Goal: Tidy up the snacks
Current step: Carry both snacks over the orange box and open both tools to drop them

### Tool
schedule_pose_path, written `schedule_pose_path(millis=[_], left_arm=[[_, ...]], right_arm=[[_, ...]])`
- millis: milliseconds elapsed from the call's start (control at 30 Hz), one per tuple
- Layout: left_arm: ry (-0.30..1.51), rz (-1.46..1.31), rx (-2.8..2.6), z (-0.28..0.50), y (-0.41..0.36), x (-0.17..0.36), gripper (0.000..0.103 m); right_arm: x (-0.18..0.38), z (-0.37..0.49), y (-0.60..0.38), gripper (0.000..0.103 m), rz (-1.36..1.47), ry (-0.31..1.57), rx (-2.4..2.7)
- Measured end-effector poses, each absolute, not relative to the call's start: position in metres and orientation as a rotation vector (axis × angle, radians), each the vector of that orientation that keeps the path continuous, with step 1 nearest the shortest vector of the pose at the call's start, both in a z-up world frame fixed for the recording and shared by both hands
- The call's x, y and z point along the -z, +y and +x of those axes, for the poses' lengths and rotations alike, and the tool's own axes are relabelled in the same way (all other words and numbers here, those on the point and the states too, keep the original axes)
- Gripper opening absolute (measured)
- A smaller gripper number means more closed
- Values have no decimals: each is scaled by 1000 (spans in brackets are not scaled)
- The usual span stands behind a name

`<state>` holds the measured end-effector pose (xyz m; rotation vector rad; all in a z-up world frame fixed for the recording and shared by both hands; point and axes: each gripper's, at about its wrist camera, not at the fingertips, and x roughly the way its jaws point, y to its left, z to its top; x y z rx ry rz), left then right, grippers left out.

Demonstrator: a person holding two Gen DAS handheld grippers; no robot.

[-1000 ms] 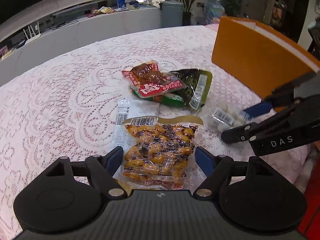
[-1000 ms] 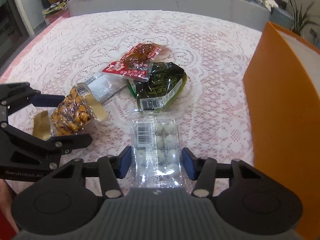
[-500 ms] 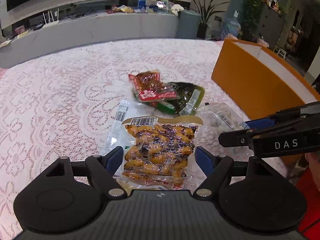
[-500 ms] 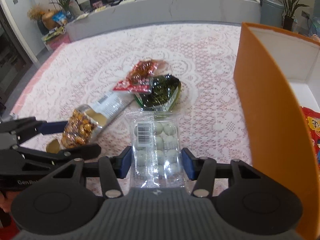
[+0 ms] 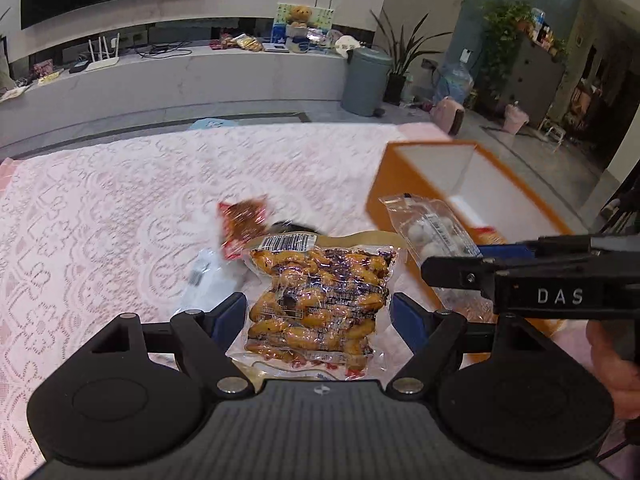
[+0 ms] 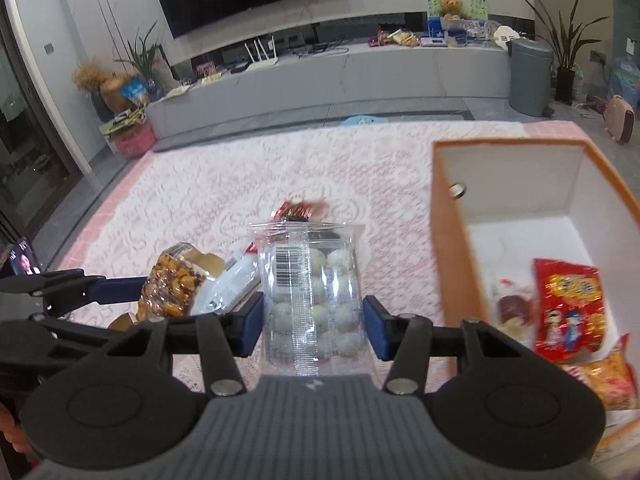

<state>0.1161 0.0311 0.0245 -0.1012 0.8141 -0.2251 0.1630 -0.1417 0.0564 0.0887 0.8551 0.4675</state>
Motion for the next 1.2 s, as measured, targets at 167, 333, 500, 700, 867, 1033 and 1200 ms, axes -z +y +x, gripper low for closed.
schedule_pose_path(millis=[167, 333, 500, 700, 867, 1033, 1200], left_arm=[[799, -79, 247, 124, 4, -46, 90], [788, -23, 300, 134, -36, -58, 90], [774, 53, 385, 153, -87, -63, 90], [726, 227, 465, 177, -148, -54, 90], [749, 320, 543, 204, -183, -34, 90], [748, 480, 573, 217, -207, -7, 90], [772, 541, 579, 232, -215, 16, 90]], right_arm=[[-86, 161, -179, 51, 61, 822, -425], [-102, 165, -219, 51, 21, 805, -356], [-102, 175, -260, 51, -30, 836, -278], [-79, 190, -300, 52, -115, 887, -226], [-53, 209, -317, 52, -149, 937, -226], [-36, 225, -314, 52, -208, 962, -262], [-18, 241, -305, 52, -301, 984, -301]])
